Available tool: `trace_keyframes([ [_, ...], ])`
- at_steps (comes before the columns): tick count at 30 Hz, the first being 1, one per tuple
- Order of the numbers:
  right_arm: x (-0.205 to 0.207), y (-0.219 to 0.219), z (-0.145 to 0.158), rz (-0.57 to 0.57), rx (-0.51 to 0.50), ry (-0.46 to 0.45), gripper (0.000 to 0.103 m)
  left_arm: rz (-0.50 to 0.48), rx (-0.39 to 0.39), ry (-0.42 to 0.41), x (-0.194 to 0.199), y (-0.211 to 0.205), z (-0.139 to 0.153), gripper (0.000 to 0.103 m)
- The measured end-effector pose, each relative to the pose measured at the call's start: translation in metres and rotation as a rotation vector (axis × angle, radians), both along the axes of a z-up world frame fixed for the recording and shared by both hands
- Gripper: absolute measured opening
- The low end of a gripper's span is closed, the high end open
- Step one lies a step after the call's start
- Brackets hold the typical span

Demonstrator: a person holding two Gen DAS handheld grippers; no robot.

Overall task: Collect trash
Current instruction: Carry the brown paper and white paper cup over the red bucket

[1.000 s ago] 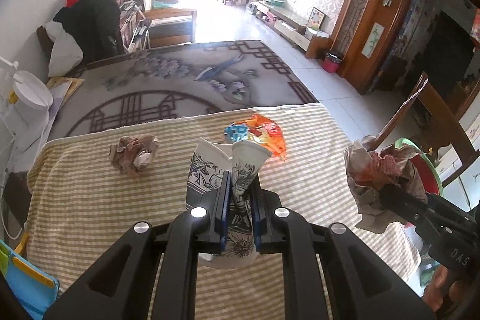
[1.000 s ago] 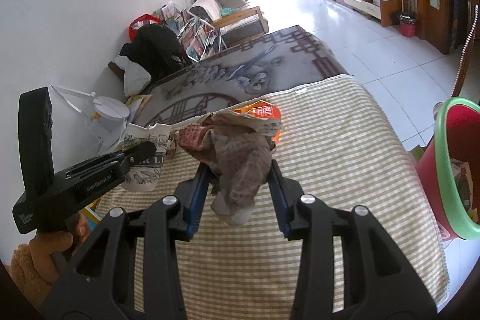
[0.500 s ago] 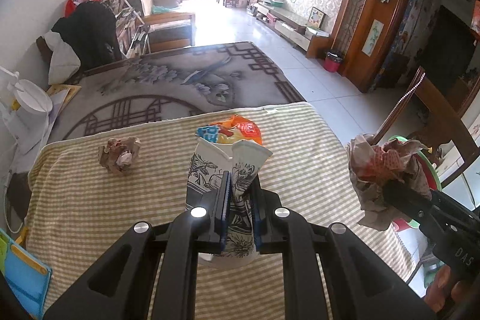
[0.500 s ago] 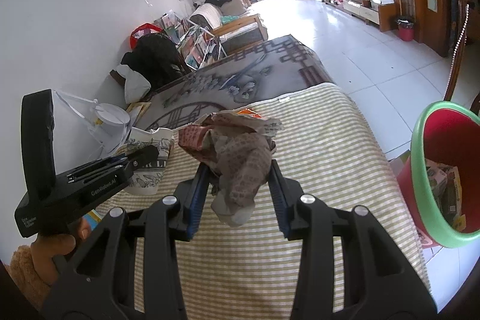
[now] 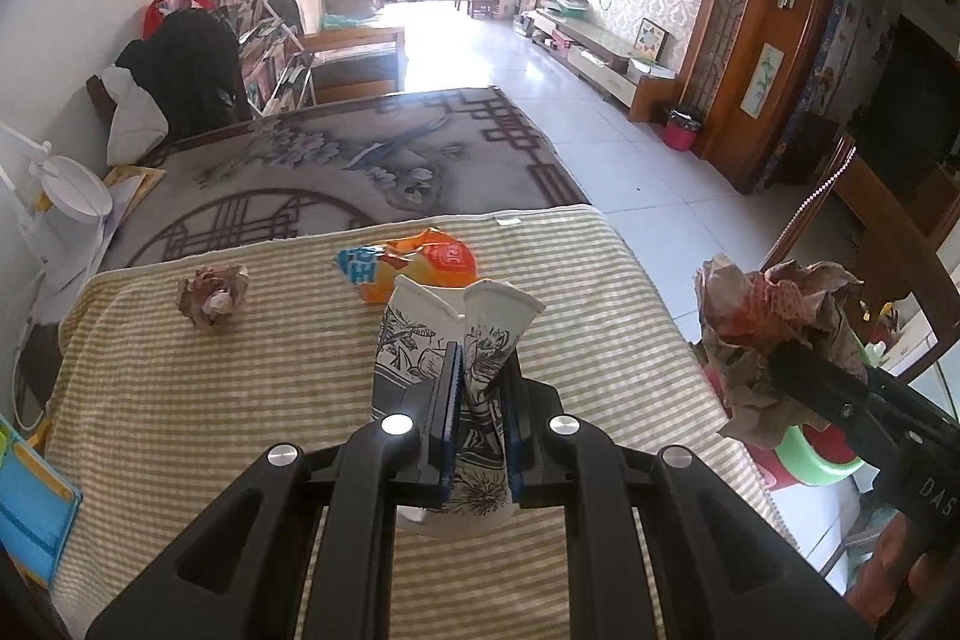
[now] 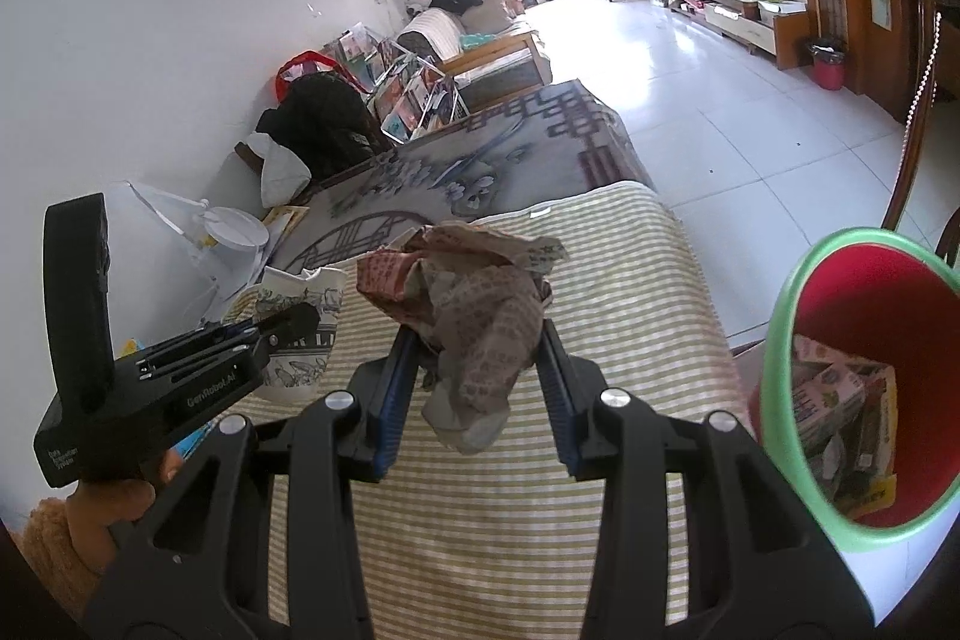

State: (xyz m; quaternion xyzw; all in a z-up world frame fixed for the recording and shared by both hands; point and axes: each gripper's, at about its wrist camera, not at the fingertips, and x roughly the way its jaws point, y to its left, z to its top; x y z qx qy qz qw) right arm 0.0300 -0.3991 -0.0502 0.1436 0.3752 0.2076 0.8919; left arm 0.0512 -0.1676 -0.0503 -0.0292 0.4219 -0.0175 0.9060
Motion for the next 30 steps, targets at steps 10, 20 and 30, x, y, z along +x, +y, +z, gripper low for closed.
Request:
trace_keyframes([
  [10, 0.004, -0.039, 0.000, -0.005, 0.031, -0.008, 0.039, -0.014, 0.020, -0.016, 0.002, -0.046, 0.009, 0.010],
  [20, 0.005, -0.080, -0.003, -0.054, 0.057, -0.001, 0.039, -0.067, 0.036, -0.017, 0.012, -0.093, 0.013, 0.010],
  [30, 0.003, -0.128, -0.011, -0.143, 0.073, 0.008, 0.039, -0.144, 0.043, -0.009, 0.025, -0.144, 0.010, 0.010],
])
